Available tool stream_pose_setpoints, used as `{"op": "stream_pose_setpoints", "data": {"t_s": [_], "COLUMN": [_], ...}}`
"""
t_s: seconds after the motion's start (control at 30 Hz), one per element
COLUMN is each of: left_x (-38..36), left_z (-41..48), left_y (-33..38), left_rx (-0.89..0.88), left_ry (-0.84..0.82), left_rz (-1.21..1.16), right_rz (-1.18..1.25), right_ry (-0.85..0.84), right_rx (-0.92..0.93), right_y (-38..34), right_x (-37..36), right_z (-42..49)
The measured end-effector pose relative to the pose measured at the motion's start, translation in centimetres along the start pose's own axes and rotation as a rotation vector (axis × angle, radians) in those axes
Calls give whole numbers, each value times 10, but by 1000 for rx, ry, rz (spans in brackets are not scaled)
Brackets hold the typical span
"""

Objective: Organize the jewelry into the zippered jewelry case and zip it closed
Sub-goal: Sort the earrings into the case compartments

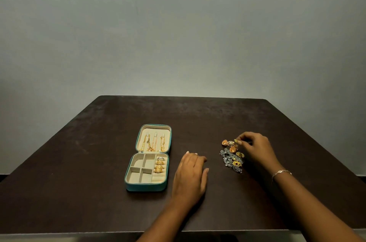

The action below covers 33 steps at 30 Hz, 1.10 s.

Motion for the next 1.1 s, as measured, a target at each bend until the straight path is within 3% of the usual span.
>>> {"op": "stream_pose_setpoints", "data": {"t_s": [0.2, 0.37, 0.8, 1.1], "left_x": [3, 9, 32, 53], "left_z": [0, -2, -10, -9], "left_y": [-4, -3, 4, 3], "left_rx": [81, 163, 358, 479], "left_ry": [-29, -22, 88, 101], "left_rz": [-31, -138, -157, -307], "right_rz": [139, 165, 310, 360], "right_ry": [-297, -399, -265, -183], "right_rx": [179, 298, 317, 341], "right_y": [-51, -68, -85, -102], "right_x": [-11, -30, -34, -34], "right_z": [-33, -47, -72, -77]}}
Point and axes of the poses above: each hand's wrist, its own z-axis towards the middle knuckle, its own x-axis out of the back of the hand, y = z × x, the point moved 3 cm from there along z, towards the middle knuckle, and after that the axes turned 3 degrees about -z, right-handed, at the moved point
